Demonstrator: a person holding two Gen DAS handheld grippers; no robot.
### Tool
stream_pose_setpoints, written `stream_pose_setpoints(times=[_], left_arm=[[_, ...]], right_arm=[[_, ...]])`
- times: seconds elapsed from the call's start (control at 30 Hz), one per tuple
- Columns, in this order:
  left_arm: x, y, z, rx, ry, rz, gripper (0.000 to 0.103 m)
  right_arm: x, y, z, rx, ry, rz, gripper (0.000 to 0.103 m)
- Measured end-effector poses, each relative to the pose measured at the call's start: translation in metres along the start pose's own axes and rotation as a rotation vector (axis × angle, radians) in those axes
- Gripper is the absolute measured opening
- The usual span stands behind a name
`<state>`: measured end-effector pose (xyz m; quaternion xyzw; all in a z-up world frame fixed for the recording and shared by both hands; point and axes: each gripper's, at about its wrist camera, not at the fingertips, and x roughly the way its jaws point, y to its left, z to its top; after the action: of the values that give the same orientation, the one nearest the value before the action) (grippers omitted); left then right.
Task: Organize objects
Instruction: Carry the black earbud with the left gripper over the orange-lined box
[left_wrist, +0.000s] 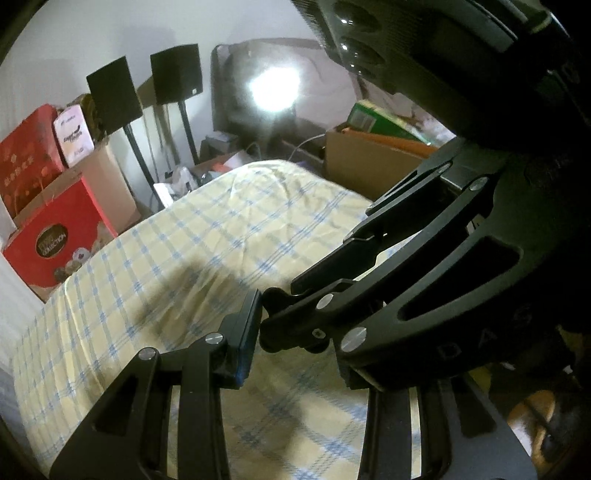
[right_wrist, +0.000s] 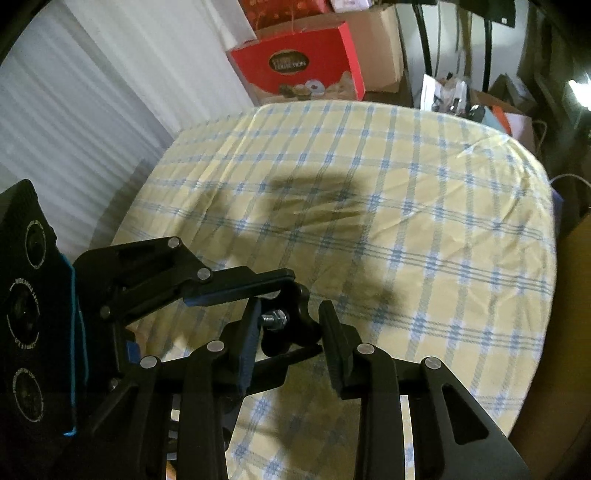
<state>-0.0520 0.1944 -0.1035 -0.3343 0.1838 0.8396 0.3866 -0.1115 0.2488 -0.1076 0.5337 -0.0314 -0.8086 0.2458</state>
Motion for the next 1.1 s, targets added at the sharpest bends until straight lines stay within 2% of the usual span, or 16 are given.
stream_pose_setpoints(times=[0.27, 0.43, 0.7, 1.1], left_arm=[[-0.02, -0.035, 0.014, 0.077, -0.048, -0.02, 0.034], [-0.032, -0.056, 0.024, 0.12, -0.087, -0.032, 0.034], [-0.047, -0.091, 0.036, 0.184, -0.133, -0.061, 0.034], [-0.057, -0.123, 0.067, 0.227, -0.185, -0.087, 0.034]], right_arm=[[-0.041, -0.003, -0.023, 0.027, -0.087, -0.014, 0.032], [-0.068, 0.004, -0.039, 0.013, -0.125, -0.079, 0.031], [-0.108, 0.007, -0.067, 0.021, -0.198, -0.13, 0.031], [-0.154, -0.006, -0.092, 0.041, -0.296, -0.126, 0.03]])
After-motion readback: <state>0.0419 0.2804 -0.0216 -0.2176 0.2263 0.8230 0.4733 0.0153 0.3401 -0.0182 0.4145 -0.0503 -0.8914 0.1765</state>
